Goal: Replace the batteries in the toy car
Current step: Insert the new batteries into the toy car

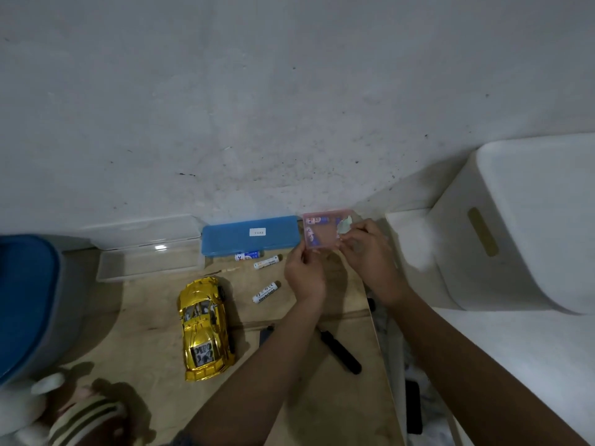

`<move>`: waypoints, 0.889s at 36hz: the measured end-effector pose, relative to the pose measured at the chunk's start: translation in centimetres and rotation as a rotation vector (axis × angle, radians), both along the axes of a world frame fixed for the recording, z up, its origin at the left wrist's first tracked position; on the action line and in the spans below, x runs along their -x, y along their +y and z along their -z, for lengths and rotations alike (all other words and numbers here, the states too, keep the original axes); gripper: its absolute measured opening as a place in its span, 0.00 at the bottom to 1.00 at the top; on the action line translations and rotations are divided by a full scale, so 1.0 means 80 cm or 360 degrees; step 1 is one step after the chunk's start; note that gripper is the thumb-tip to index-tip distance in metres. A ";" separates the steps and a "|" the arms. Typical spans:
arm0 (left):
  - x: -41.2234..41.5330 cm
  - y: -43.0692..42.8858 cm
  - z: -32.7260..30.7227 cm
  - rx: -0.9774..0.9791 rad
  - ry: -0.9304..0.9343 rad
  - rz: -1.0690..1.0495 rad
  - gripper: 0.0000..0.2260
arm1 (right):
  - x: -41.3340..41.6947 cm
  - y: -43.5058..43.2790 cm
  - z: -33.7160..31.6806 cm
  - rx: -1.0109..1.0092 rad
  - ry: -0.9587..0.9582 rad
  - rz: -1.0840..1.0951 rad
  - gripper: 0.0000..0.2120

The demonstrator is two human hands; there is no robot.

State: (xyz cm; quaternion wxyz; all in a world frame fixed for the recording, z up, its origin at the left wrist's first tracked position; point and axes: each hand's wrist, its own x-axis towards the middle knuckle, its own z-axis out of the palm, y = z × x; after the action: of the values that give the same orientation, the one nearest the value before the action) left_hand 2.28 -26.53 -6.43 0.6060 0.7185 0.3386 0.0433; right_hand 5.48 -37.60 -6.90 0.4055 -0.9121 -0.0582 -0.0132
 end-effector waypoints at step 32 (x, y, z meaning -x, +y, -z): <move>0.131 0.199 -0.032 -0.1272 0.0901 0.0732 0.40 | 0.077 0.151 0.004 0.0840 0.0101 -0.0831 0.13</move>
State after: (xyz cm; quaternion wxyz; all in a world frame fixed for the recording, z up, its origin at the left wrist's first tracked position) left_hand -8.16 -10.62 -3.85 0.1643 0.9322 0.2797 -0.1604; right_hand -0.66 -25.48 -7.23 0.1477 -0.9397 -0.2776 0.1344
